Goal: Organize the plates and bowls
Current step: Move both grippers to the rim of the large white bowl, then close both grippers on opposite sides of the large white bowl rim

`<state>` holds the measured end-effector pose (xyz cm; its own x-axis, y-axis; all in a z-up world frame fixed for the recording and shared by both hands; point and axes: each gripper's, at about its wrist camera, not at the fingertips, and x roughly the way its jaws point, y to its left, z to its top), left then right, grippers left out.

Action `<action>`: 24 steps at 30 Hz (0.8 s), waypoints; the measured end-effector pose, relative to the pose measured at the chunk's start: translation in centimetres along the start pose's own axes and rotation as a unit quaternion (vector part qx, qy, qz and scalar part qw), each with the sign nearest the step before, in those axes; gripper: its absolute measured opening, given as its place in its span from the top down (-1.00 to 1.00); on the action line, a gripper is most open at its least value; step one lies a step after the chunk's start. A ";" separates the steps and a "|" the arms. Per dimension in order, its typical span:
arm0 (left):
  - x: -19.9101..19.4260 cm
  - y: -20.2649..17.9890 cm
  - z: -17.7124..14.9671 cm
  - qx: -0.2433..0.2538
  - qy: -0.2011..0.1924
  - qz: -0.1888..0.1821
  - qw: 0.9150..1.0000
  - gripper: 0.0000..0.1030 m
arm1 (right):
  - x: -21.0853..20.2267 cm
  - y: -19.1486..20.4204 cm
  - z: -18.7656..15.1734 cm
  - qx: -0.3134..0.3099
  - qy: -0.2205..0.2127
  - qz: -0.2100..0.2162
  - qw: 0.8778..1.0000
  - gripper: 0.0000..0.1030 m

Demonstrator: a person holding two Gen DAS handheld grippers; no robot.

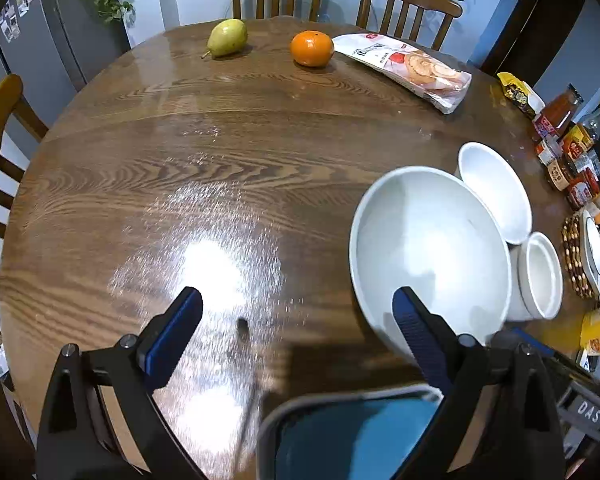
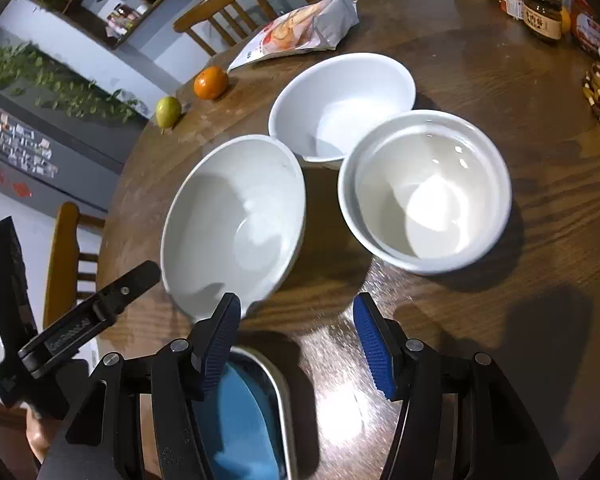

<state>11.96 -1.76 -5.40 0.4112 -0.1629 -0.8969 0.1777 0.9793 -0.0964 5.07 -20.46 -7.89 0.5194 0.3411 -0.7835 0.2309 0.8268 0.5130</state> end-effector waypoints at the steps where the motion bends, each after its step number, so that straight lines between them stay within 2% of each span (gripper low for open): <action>1: 0.4 -0.1 0.3 0.001 0.003 0.002 1.000 -0.83 | 0.2 0.1 0.1 0.006 -0.002 -0.004 1.000 -0.16; 5: 1.7 0.0 1.1 -0.002 0.011 -0.002 1.000 -0.76 | 0.9 0.4 0.5 0.022 -0.010 -0.009 1.000 -0.15; 7: 2.3 -0.2 1.4 0.005 0.014 -0.007 1.000 -0.52 | 1.3 0.4 0.7 0.026 -0.016 -0.025 0.999 -0.15; 10: 3.4 -0.5 1.8 0.021 0.027 -0.014 0.999 -0.29 | 2.0 0.2 1.0 0.039 -0.015 -0.025 0.999 -0.15; 13: 3.8 -0.7 2.0 0.032 0.030 -0.029 0.999 -0.03 | 2.4 0.3 1.0 0.034 -0.013 -0.019 0.999 0.04; 15: 3.8 -1.0 2.1 0.043 0.025 -0.035 0.998 0.06 | 2.6 0.4 1.2 0.031 -0.010 -0.020 0.999 0.14; 19: 3.7 -1.7 2.3 0.067 0.021 -0.046 0.996 0.38 | 2.9 0.7 1.6 0.015 -0.004 -0.024 1.000 0.35; 21: 3.9 -2.0 2.4 0.072 0.020 -0.053 0.996 0.50 | 2.9 1.2 1.9 0.000 -0.004 -0.024 1.000 0.56; 24: 4.0 -2.1 2.3 0.075 0.019 -0.060 0.995 0.68 | 2.9 1.9 2.1 -0.020 -0.003 -0.026 0.999 0.63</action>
<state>15.29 -4.72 -7.77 0.3454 -0.2695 -0.8989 0.3558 0.9240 -0.1403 8.76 -18.85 -8.50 0.5130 0.2948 -0.8062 0.2245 0.8604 0.4575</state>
